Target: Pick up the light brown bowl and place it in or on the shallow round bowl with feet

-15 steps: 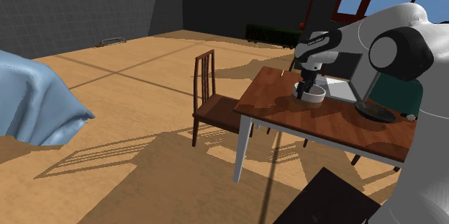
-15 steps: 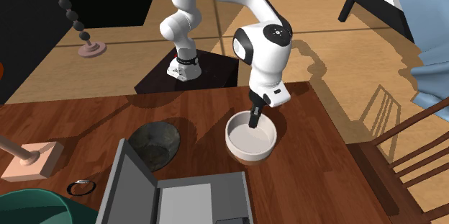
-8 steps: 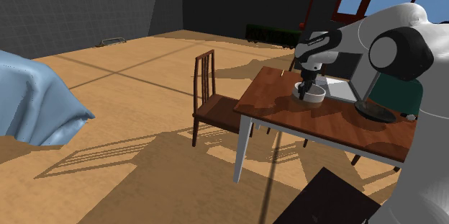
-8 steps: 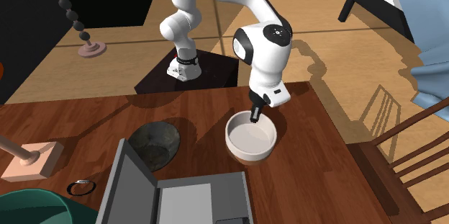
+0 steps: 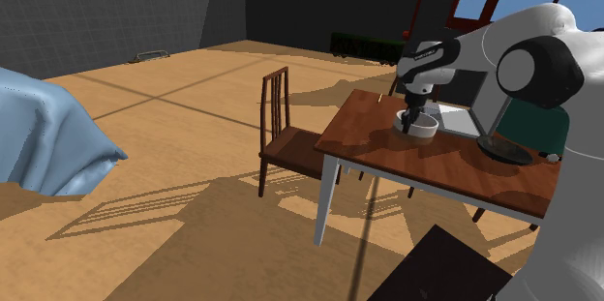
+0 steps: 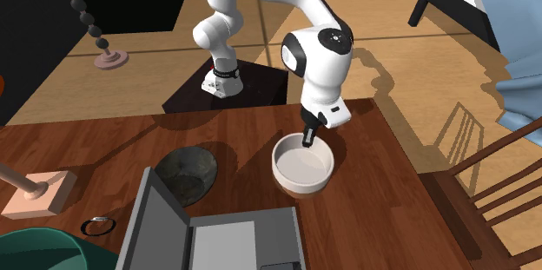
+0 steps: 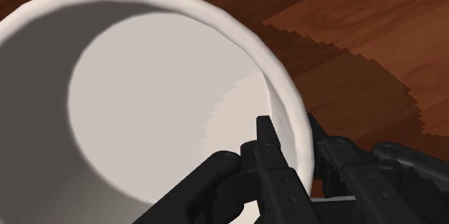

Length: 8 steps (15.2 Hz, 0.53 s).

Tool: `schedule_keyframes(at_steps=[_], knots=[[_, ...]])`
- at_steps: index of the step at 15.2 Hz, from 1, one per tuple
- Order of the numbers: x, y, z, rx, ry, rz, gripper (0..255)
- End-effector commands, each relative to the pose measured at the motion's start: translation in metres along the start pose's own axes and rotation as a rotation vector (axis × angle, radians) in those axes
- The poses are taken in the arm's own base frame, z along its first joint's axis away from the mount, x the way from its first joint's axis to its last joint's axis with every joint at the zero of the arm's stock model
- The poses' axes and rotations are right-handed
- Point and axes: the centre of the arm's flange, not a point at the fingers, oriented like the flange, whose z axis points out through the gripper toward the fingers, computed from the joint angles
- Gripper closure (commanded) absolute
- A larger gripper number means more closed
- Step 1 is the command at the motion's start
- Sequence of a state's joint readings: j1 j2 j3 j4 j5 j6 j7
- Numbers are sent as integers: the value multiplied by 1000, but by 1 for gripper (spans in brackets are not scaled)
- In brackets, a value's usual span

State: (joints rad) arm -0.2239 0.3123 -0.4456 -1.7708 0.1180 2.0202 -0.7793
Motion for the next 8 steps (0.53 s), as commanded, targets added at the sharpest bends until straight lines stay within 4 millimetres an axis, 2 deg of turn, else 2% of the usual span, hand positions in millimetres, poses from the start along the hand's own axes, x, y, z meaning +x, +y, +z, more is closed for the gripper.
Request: schedule_keyframes(at_steps=[1, 8], knots=[[-1, 0, -8, 0, 0, 1, 255], [-2, 0, -45, 0, 0, 1, 255]])
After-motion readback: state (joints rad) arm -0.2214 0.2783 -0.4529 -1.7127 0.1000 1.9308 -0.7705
